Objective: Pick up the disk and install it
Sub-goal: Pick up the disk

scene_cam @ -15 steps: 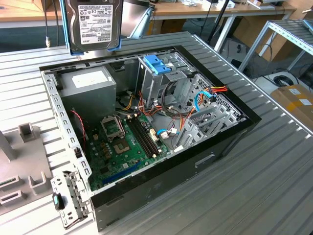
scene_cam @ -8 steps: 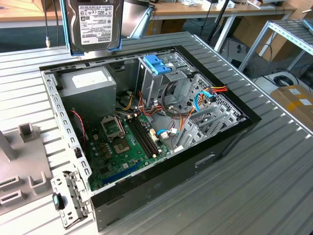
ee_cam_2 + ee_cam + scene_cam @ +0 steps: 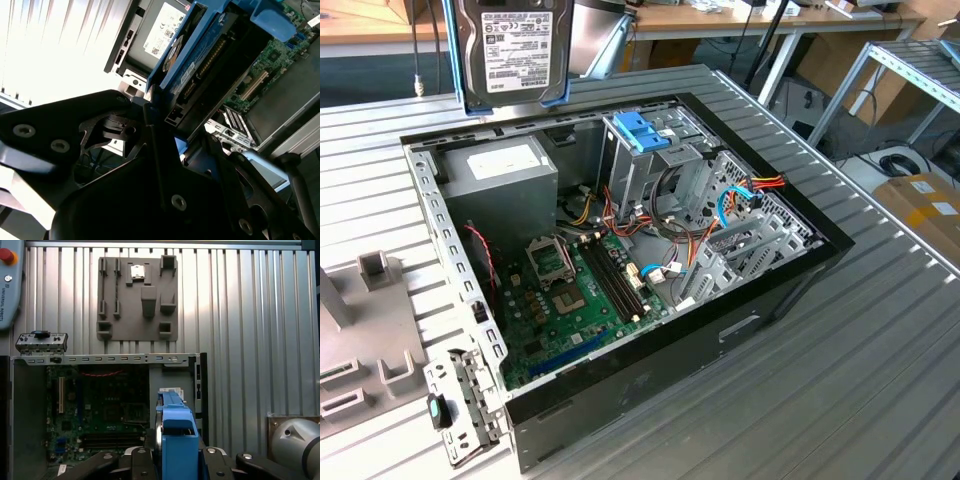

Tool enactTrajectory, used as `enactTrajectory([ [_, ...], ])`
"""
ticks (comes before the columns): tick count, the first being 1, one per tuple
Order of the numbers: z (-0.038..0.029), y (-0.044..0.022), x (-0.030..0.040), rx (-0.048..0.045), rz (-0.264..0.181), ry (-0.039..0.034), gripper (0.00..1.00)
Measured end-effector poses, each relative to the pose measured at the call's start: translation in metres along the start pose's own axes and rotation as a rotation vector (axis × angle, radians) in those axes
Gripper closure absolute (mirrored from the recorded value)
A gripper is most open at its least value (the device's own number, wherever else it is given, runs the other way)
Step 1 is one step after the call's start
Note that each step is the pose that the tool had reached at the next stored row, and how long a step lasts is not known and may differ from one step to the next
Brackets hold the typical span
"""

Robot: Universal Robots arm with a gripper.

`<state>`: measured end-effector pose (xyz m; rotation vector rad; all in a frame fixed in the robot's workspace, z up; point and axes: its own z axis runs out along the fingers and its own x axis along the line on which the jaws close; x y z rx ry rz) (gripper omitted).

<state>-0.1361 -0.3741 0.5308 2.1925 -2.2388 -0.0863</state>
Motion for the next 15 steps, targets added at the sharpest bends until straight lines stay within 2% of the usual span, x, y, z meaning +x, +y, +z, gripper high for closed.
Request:
enactTrajectory([
  [15,-0.0001,-0.0001,0.0041,0.0000,0.000,-0.0001,0.63],
])
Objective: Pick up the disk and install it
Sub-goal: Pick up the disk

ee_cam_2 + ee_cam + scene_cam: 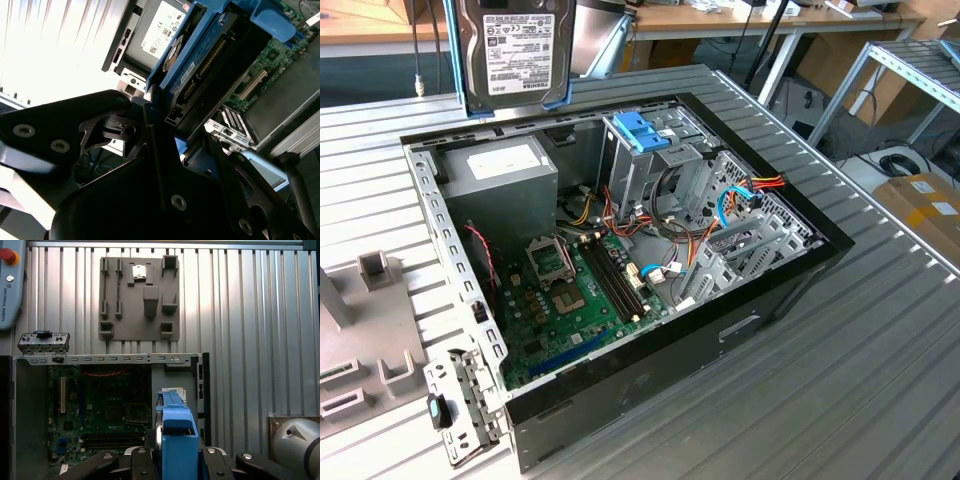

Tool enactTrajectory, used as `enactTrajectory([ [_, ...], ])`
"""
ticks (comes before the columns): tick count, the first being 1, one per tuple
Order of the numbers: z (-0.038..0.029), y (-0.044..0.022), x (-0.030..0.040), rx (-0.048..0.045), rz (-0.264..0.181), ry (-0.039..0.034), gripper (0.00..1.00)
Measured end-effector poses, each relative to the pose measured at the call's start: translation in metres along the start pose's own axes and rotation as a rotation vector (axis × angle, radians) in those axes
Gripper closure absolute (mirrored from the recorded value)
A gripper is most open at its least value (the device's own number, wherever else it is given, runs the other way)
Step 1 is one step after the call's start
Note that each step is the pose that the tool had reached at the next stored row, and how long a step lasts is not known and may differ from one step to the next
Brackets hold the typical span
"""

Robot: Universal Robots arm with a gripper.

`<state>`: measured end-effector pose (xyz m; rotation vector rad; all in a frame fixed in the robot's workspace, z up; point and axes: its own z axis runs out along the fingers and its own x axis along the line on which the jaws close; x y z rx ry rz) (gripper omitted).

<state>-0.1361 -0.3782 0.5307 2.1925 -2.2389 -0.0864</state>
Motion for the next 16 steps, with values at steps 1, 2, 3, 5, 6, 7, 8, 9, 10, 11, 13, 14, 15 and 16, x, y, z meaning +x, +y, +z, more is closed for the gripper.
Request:
enactTrajectory([
  [1,0.0000,0.0000,0.0003,0.0000,0.000,0.0000,0.63],
  [2,0.0000,0.0000,0.0005,0.0000,0.000,0.0000,0.63],
  [3,0.0000,0.0000,0.0008,0.0000,0.000,0.0000,0.63],
  [5,0.0000,0.0000,0.0011,0.0000,0.000,0.0000,0.63],
  [6,0.0000,0.0000,0.0013,0.0000,0.000,0.0000,0.63],
  [7,-0.0001,0.0000,0.0015,0.0000,0.000,0.0000,0.63],
  [8,-0.0001,0.0000,0.0017,0.0000,0.000,0.0000,0.63],
  [9,-0.0001,0.0000,0.0019,0.0000,0.000,0.0000,0.63],
  [10,-0.0001,0.0000,0.0022,0.0000,0.000,0.0000,0.63],
  [11,-0.0001,-0.0001,0.0025,0.0001,0.000,0.0000,0.63],
  [13,-0.0001,-0.0001,0.0036,0.0000,0.000,0.0000,0.63],
  [14,-0.0001,-0.0001,0.0041,0.0000,0.000,0.0000,0.63],
  [15,-0.0002,-0.0001,0.0044,0.0000,0.000,0.0000,0.63],
  [16,-0.0002,-0.0001,0.0048,0.0000,0.000,0.0000,0.63],
])
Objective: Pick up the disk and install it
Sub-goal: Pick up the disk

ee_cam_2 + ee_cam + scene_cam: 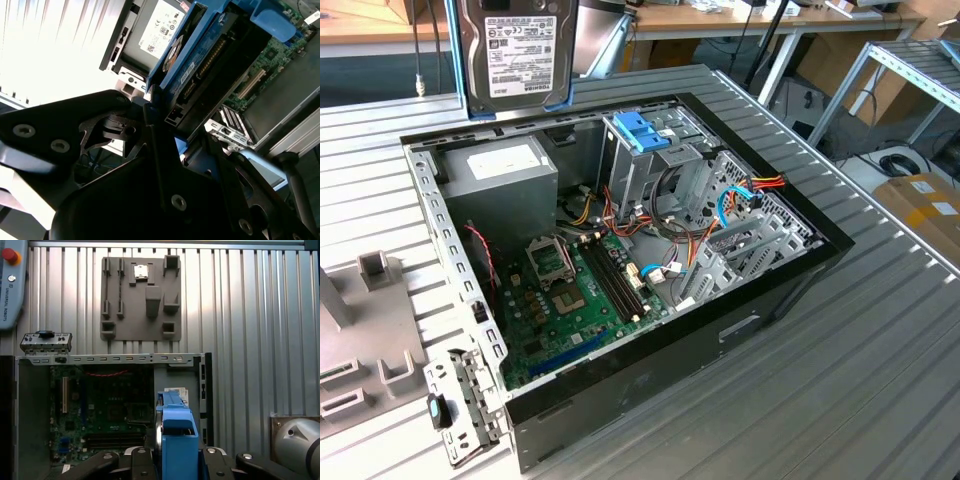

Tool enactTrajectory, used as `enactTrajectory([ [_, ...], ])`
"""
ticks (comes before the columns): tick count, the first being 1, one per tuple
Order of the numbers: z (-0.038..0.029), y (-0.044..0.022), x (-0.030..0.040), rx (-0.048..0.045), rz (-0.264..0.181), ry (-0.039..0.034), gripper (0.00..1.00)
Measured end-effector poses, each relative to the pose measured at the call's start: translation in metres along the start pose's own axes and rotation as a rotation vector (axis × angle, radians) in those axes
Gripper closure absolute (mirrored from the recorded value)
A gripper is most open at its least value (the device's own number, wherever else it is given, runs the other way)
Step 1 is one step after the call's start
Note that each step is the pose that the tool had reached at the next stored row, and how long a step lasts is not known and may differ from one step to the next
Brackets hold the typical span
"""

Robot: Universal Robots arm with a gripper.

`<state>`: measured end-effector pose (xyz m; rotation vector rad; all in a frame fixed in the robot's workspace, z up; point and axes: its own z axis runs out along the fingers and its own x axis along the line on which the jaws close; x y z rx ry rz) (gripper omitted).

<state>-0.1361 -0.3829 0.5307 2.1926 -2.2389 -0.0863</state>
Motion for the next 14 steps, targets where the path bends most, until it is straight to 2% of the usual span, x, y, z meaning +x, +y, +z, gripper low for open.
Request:
enactTrajectory([
  [14,0.0000,-0.0002,0.0083,0.0001,0.000,-0.0001,0.63],
])
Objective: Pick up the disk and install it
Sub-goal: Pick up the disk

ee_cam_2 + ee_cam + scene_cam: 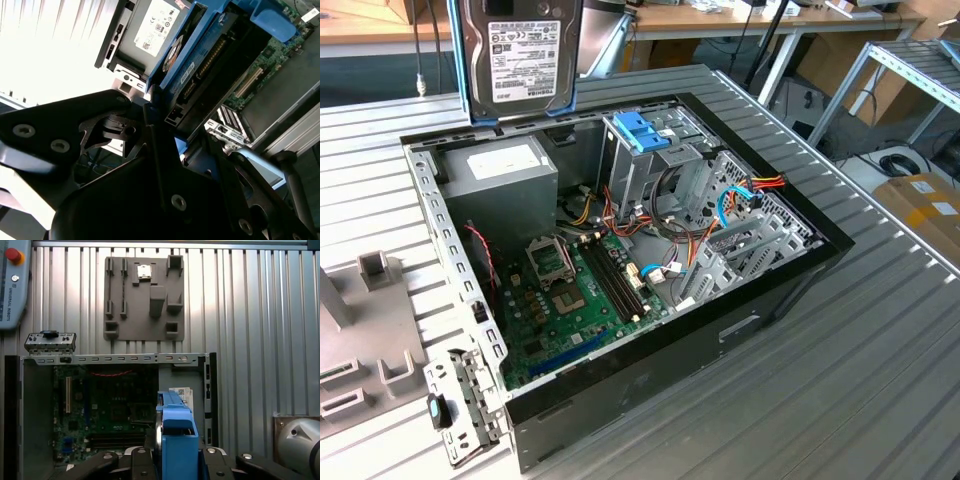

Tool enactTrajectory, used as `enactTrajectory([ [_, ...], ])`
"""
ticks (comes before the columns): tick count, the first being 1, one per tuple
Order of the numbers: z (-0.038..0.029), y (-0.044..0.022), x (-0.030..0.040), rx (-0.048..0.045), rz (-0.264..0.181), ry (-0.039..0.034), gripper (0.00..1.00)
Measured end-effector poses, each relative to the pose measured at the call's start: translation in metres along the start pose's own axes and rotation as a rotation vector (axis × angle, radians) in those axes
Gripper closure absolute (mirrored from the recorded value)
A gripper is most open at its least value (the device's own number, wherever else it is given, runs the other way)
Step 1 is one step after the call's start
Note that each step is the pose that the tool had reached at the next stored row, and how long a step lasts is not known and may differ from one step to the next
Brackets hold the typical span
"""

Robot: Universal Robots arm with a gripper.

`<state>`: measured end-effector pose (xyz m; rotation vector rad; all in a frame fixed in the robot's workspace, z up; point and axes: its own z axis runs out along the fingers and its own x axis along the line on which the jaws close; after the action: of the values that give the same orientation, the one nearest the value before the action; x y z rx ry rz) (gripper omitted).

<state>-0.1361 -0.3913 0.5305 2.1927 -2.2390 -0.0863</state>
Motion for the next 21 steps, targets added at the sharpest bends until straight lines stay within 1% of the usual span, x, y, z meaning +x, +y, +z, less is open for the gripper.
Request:
enactTrajectory([
  [21,0.0002,-0.0002,0.0115,-0.0001,0.000,0.0001,0.63],
])
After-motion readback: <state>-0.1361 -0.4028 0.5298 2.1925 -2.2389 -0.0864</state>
